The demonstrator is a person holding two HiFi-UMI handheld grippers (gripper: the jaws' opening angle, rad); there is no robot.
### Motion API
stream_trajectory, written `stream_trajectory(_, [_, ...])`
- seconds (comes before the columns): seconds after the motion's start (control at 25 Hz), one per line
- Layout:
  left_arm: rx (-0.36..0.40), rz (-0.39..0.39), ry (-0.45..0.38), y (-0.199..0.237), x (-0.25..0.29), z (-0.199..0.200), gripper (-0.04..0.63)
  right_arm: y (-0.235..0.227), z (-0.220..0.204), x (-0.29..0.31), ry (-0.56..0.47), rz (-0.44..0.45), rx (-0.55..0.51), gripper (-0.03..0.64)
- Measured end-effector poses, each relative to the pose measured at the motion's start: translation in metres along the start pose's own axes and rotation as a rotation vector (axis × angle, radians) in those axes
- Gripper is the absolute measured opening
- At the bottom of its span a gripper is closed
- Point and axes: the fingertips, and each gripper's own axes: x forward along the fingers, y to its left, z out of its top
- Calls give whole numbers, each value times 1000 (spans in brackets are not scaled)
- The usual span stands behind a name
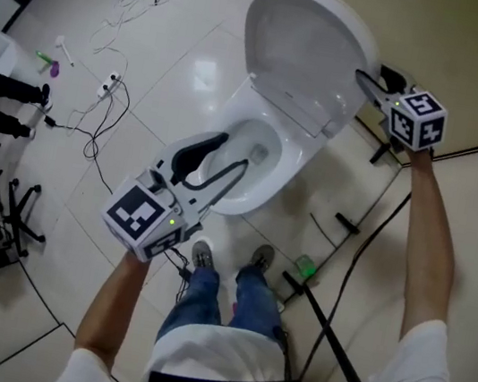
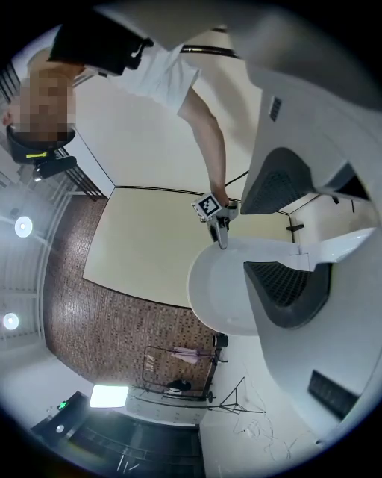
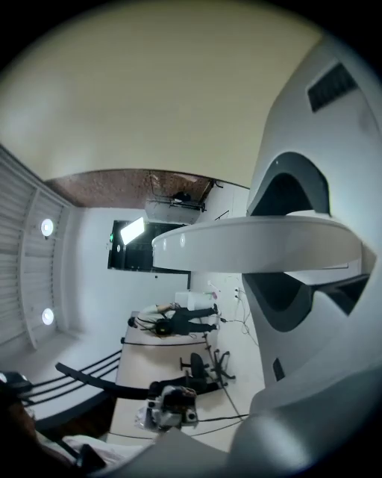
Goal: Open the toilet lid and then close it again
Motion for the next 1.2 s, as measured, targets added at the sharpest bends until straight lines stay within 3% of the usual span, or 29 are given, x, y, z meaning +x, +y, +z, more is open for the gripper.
stream_trajectory(0.16, [-26,49,7,12,-44,-16,192,110,-29,-14,47,-24,-281,207])
stream_trajectory(0.28, [-20,87,-5,22,-79,-30,192,190,-69,-19,92,-105,-388,207])
stream_trajectory(0.44, [-10,108,7,32,-123,-54,192,257,-113,-16,125,-190,-551,209])
stream_trajectory(0.56, [-3,107,-5,38,-143,-74,193,299,-154,-8,189,-194,-649,213])
stream_trajectory(0.72, [-13,73,33,41,-151,-117,192,351,-219,4,257,-130,-692,236])
stream_trajectory(0.92, [-41,32,61,45,-146,-160,193,403,-303,29,368,37,-700,310])
stream_trajectory(1.2, [-66,-4,90,49,-136,-195,193,430,-394,61,553,204,-725,319])
